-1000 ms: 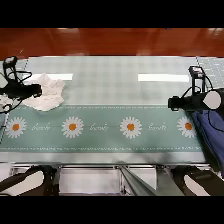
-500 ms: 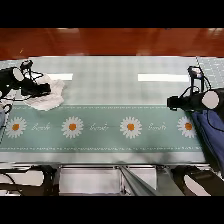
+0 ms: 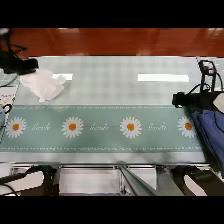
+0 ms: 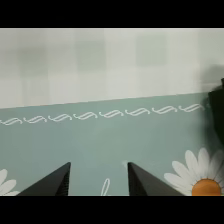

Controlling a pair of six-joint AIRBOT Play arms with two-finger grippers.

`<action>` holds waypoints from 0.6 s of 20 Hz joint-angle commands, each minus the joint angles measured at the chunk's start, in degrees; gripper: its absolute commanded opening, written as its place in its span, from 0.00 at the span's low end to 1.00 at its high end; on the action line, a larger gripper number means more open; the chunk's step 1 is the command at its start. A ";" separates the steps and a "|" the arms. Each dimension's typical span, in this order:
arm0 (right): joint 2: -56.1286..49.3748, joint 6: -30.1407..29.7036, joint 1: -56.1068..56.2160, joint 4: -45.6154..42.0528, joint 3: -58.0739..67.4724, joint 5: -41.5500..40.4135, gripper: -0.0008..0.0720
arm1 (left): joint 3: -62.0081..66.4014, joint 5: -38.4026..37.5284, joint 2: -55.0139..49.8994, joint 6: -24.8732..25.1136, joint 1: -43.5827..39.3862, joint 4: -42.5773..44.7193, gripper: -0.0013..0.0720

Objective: Fold the shirts.

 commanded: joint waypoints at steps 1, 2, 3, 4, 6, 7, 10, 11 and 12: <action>6.08 0.04 -0.02 0.07 0.28 2.38 0.56 | 7.50 -0.22 8.87 0.17 -0.02 -6.16 0.04; 7.72 0.04 0.00 0.13 0.28 3.23 0.56 | 9.64 -0.22 11.08 0.28 -0.04 -8.39 0.04; 9.42 0.04 -0.02 0.28 0.28 3.96 0.56 | 11.61 -0.22 12.87 0.66 -0.31 -10.38 0.04; 11.02 0.04 0.00 0.46 0.28 4.39 0.56 | 13.88 -0.22 14.53 0.83 -0.94 -11.54 0.04; 13.60 0.04 0.00 0.96 0.28 4.92 0.56 | 18.58 -0.22 16.90 0.81 -3.50 -11.78 0.04; 14.67 0.04 -0.02 1.42 0.28 5.18 0.56 | 21.16 -0.22 17.64 0.81 -5.27 -11.96 0.04; 17.07 0.04 0.00 3.26 0.28 6.45 0.56 | 28.50 -0.17 18.40 0.81 -11.87 -11.93 0.04; 17.57 0.02 0.00 3.65 0.28 6.99 0.56 | 30.88 -0.15 18.38 0.81 -14.27 -11.93 0.04; 18.01 0.00 0.00 3.82 0.28 7.52 0.56 | 32.74 -0.02 18.40 0.81 -16.24 -11.93 0.04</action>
